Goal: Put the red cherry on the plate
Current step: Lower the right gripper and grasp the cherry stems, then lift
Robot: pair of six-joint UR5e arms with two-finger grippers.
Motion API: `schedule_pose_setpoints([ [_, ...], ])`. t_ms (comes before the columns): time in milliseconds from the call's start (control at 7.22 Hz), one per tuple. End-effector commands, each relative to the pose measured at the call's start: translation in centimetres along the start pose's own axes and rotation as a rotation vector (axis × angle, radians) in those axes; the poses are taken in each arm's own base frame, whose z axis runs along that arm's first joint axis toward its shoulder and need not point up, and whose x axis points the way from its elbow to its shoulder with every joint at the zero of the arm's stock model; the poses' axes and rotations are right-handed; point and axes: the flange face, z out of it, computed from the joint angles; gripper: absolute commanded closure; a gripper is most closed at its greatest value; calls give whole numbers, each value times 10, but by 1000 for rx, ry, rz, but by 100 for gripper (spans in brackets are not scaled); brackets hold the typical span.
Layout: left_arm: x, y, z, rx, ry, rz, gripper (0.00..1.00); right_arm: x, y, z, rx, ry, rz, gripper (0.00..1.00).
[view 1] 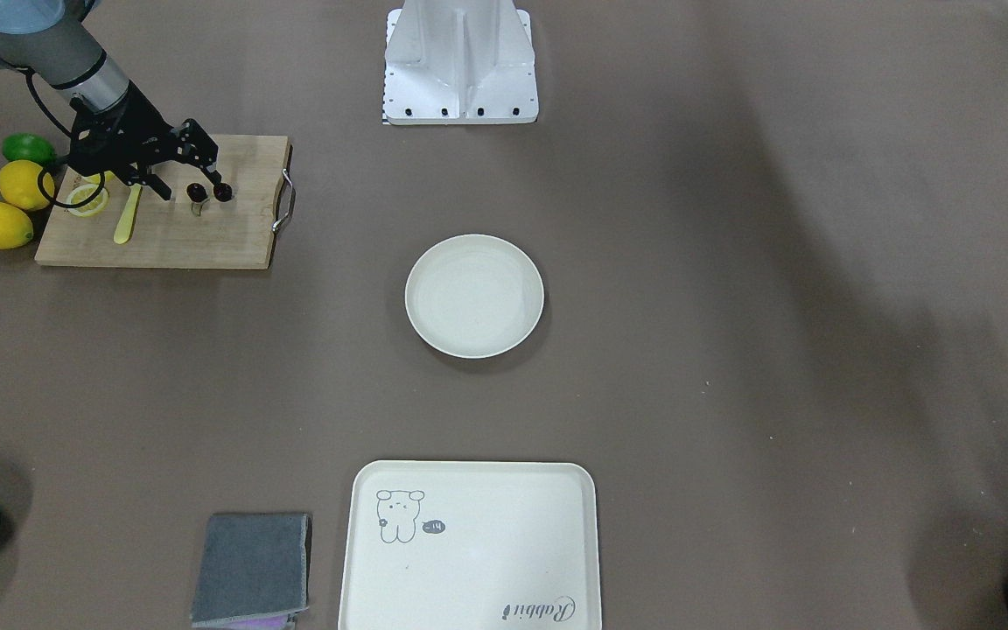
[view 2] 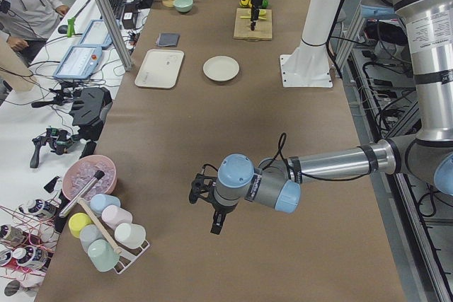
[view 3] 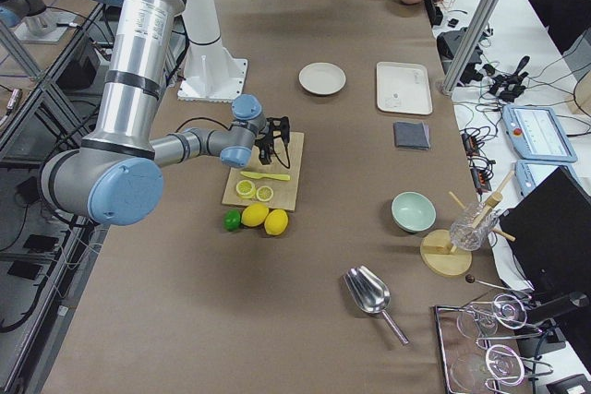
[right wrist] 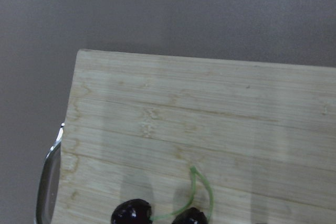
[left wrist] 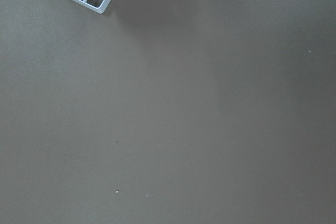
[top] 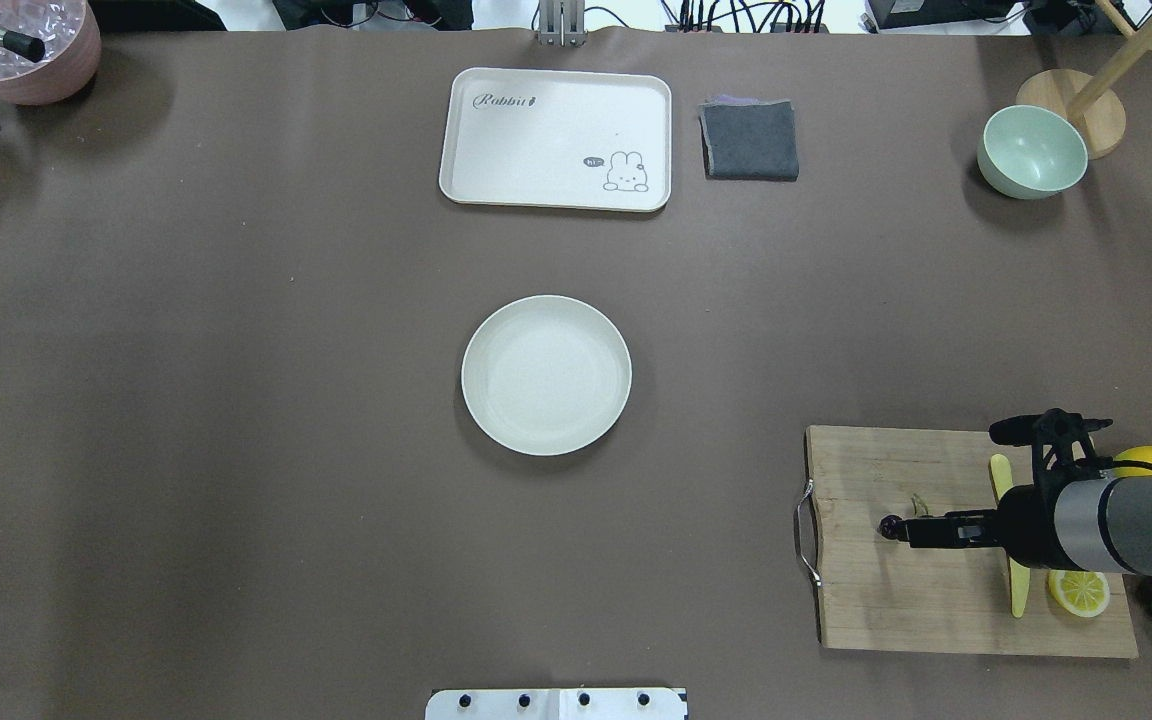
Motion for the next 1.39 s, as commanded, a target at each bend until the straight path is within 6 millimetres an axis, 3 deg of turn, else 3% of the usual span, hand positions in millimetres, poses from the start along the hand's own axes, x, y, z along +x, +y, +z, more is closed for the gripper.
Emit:
schedule_pose_setpoints([
  [0,-1,6,0,4,1,3,2,0,0,-1,2,-2,0,53],
  [554,-1,8,1,10,0,10,2,-2,-4,-6,11,-9,1,99],
  [831,-1,7,1,9,2,11,2,-10,-20,-27,34,-37,21,100],
  [1108,-1,7,0,12,1,12,2,-1,-63,-76,-25,-83,117,100],
  [1247,-1,8,1,9,2,11,2,-21,-74,-89,-36,-97,125,100],
])
